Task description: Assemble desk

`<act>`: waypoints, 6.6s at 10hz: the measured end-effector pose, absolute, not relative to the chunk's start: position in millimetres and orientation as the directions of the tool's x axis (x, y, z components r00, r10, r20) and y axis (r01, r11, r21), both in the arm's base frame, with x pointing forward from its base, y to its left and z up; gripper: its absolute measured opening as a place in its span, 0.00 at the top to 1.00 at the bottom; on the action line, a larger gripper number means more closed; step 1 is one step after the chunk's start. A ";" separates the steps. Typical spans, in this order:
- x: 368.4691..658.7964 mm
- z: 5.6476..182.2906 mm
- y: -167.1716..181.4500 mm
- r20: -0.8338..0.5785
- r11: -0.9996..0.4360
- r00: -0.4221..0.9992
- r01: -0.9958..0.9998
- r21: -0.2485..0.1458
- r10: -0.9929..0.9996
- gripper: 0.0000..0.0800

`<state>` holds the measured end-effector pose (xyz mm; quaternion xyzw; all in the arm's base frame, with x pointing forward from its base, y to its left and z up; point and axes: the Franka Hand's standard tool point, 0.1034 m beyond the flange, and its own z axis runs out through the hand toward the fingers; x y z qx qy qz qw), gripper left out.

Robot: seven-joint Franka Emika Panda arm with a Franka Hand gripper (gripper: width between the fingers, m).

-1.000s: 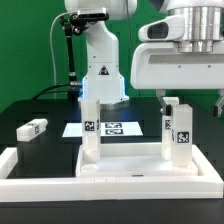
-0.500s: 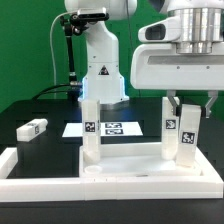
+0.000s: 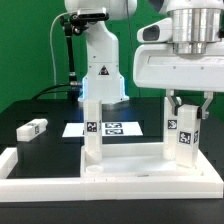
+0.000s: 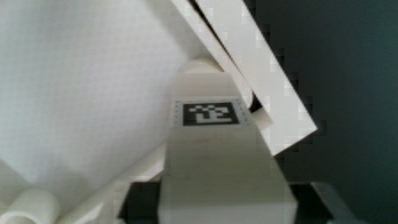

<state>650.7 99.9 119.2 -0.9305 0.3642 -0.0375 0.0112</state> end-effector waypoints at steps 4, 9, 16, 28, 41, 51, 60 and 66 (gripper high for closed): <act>654.5 118.6 96.7 -0.037 -0.235 0.239 -0.967 -0.104 -0.970 0.64; 658.5 116.7 102.6 -0.107 0.122 -0.108 -0.983 -0.134 -0.988 0.62; 662.1 113.4 104.7 0.060 -0.473 0.471 -0.859 -0.196 -0.880 0.19; 662.9 113.6 100.3 0.111 -0.686 0.678 -0.707 -0.173 -0.727 0.63; 663.7 114.2 95.3 -0.048 -0.110 0.120 -0.979 -0.173 -0.992 0.33; 670.6 101.4 93.0 0.163 -0.926 0.916 -0.343 -0.158 -0.367 0.19; 666.2 98.1 81.8 -0.003 -0.460 0.468 -0.870 -0.180 -0.884 0.62; 660.7 97.5 75.0 -0.239 0.144 -0.116 -0.984 -0.105 -0.964 0.62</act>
Offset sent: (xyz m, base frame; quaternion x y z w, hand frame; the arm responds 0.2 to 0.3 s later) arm 0.0134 0.0108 0.0004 0.0720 -0.0792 0.3418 0.9336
